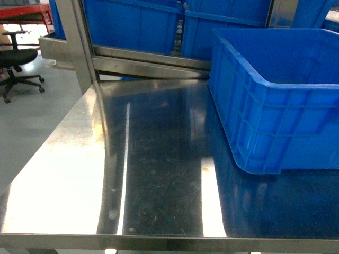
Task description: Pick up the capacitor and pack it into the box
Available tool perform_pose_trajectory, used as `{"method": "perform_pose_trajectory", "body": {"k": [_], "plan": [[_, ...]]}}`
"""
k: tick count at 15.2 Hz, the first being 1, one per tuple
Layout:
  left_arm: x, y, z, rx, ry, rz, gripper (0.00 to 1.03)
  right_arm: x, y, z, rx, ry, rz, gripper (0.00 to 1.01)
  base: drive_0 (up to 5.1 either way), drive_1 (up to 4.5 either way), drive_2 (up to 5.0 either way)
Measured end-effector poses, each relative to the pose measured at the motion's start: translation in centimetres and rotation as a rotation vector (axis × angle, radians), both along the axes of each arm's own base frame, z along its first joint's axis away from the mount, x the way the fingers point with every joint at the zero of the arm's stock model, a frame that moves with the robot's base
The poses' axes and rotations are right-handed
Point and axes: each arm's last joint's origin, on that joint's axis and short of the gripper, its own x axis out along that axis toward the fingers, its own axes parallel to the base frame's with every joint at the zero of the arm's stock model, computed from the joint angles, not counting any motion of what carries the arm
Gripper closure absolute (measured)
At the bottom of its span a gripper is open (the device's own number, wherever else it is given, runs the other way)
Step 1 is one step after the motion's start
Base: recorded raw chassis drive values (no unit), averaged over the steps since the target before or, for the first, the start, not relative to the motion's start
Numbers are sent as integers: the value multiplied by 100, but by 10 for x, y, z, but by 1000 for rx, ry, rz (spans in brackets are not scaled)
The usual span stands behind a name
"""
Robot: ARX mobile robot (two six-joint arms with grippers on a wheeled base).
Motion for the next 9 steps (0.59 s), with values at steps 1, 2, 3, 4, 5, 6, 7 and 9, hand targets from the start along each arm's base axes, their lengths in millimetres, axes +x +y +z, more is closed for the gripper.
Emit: {"method": "perform_pose_trajectory", "body": {"k": [1,2,3,4,5,6,7,9], "plan": [[-1,0,0,0,3,0,59,0,0,0,0,0,0,3,0,0,0],[-2,0,-1,0,9,0,59,0,0,0,0,0,0,3,0,0,0],[-8,0,-7,0,58,-3,59,0,0,0,0,0,0,3,0,0,0],[-12,0,-2,1,-8,-1,59,0,0,0,0,0,0,3,0,0,0],[-12,0,-4,1,12,1,59,0,0,0,0,0,0,3,0,0,0],[-12,0,-4,2,18,0,59,0,0,0,0,0,0,3,0,0,0],[-12,0,-3,2,7,0,59,0,0,0,0,0,0,3,0,0,0],[-12,0,-4,2,13,0,59,0,0,0,0,0,0,3,0,0,0]]}}
